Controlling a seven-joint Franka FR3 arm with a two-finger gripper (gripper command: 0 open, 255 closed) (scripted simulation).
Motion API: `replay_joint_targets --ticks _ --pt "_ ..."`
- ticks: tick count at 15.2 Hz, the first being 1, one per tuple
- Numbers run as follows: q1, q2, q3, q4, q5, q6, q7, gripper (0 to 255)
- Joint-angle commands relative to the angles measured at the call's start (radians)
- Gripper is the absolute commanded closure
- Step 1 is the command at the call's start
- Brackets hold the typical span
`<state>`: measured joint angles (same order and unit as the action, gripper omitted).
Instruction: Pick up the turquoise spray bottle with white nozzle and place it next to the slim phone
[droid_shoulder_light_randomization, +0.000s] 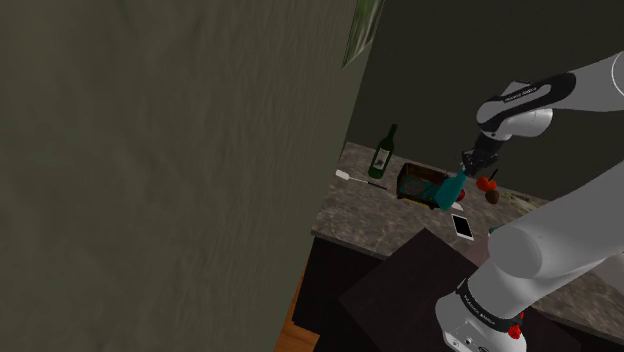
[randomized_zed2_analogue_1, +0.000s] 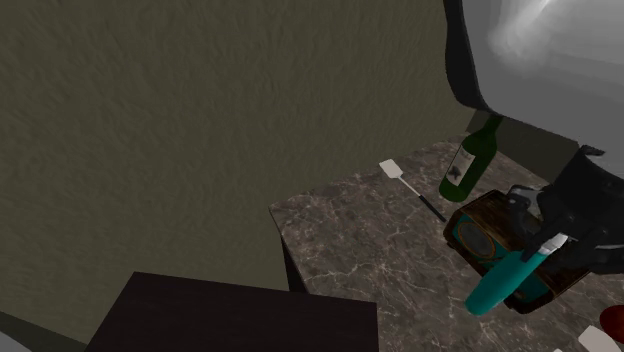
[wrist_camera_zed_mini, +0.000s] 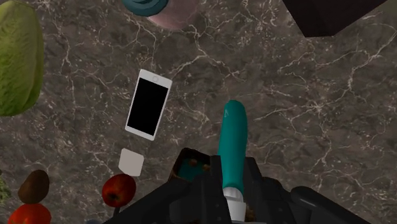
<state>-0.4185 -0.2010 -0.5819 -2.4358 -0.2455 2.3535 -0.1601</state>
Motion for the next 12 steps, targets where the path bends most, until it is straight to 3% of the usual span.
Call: replay_joint_targets --ticks 1,12 --pt "0.002 0.023 -0.007 -0.012 0.009 0.034 -0.007 255" --pt "0.016 0.155 -0.033 -0.065 0.085 0.207 -0.057 255"
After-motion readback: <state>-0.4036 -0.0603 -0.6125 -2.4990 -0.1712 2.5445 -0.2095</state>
